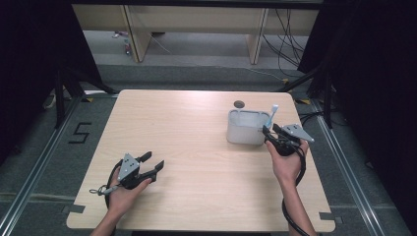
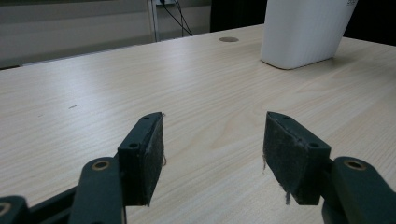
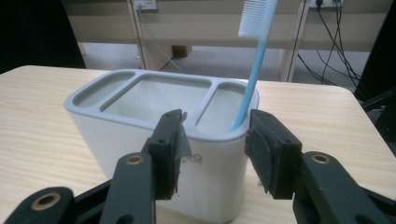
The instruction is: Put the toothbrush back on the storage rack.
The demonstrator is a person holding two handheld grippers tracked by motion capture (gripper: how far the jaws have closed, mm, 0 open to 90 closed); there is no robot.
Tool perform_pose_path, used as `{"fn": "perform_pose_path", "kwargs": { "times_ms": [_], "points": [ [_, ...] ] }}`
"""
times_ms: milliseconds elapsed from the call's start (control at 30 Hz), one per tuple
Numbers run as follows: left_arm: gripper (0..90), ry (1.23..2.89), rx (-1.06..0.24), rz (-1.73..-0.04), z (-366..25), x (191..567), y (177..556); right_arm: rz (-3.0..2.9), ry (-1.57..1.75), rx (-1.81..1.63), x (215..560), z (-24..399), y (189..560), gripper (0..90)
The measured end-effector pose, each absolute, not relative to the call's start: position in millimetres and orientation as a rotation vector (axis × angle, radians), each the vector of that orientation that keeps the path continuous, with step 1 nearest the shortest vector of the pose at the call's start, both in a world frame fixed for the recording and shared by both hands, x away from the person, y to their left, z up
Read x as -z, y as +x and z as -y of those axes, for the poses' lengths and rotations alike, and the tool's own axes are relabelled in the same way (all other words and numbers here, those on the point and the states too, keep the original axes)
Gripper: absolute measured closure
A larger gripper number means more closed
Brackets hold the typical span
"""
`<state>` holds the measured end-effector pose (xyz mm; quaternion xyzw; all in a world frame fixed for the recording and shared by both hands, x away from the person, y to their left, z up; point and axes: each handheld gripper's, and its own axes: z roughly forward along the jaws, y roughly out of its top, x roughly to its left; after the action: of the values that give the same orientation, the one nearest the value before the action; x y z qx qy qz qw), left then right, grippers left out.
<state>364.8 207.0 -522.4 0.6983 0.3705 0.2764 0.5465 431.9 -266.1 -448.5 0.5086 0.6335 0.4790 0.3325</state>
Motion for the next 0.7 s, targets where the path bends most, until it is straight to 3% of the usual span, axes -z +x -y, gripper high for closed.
{"fn": "perform_pose_path", "kwargs": {
  "times_ms": [700],
  "points": [
    [38.0,1.648,-0.657,-0.883,-207,522,363,-1.723,1.358,-1.283,476,268,373,49.8]
  ]
}}
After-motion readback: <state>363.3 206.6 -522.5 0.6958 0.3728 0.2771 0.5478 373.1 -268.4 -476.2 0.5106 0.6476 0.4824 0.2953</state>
